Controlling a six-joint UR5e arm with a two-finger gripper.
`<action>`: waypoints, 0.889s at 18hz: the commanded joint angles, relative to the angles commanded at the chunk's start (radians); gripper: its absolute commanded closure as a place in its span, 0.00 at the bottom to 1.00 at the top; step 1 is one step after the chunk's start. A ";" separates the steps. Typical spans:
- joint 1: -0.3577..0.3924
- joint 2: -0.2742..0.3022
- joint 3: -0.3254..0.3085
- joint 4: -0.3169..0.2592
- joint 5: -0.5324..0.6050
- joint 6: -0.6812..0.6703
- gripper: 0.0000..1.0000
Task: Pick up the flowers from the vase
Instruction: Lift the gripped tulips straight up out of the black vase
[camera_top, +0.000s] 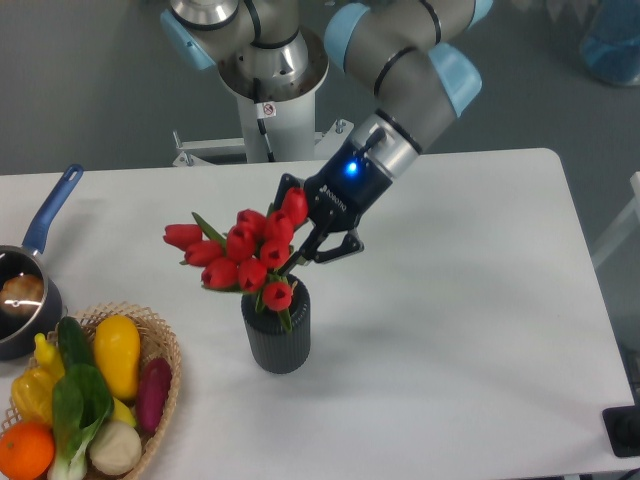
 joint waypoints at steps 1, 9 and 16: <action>0.005 0.005 0.009 0.000 -0.002 -0.028 0.66; 0.049 0.064 0.015 -0.002 -0.061 -0.109 0.66; 0.161 0.101 0.026 -0.003 -0.112 -0.154 0.66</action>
